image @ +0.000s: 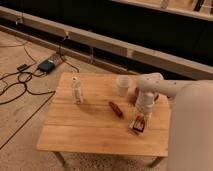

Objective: Place the eraser on the white sponge

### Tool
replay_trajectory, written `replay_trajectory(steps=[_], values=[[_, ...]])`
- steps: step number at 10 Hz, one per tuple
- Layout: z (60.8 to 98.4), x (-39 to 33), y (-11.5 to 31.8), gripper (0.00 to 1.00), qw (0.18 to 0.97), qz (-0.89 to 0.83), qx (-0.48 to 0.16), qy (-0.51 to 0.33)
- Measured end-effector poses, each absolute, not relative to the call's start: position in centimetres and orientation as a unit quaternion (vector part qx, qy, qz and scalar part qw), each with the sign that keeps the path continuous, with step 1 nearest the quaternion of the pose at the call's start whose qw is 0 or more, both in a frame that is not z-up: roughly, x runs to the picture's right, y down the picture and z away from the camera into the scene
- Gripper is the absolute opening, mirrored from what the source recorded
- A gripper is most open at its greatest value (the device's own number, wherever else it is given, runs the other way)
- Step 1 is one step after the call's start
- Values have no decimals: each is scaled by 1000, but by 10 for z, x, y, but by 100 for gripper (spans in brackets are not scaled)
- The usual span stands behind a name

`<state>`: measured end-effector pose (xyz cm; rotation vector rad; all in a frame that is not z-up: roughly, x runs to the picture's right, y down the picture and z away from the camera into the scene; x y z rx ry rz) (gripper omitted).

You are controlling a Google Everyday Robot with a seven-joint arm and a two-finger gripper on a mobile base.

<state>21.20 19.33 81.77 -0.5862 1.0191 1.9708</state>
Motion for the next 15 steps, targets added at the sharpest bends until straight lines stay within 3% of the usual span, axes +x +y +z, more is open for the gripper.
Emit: replay_trajectory(steps=[1,2,10,15], values=[[818,212,192,74,406,788,-232,400],[818,212,191,79,402,792,-232,397],[819,207,180,80,388,814,-236,363],[788,183,112,80,467,792,-229,320]])
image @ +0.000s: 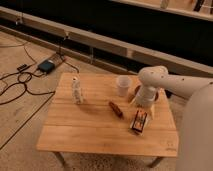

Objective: Place the eraser on the white sponge

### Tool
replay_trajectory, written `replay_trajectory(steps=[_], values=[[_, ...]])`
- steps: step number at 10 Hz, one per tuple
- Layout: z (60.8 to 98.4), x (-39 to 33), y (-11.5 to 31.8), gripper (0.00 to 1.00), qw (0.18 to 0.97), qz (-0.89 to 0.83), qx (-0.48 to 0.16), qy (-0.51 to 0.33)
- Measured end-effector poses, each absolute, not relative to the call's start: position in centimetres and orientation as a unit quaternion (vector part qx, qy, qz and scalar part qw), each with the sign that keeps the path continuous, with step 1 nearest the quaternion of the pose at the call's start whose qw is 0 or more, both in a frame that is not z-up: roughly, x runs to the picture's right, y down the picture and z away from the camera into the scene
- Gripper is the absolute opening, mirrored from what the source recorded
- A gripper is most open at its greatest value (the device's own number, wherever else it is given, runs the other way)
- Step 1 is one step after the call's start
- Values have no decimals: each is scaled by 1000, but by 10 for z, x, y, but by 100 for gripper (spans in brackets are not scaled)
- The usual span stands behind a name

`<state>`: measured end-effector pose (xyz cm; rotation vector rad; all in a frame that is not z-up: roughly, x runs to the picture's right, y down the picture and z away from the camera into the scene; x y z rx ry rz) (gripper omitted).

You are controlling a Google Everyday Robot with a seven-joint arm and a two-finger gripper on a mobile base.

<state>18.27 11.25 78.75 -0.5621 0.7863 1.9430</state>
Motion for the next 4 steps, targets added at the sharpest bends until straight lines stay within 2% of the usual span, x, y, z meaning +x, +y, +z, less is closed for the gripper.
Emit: replay_trajectory(steps=[2,4], values=[[778,168,89,80,489,787,-223,304],[778,171,89,80,489,787,-221,304]])
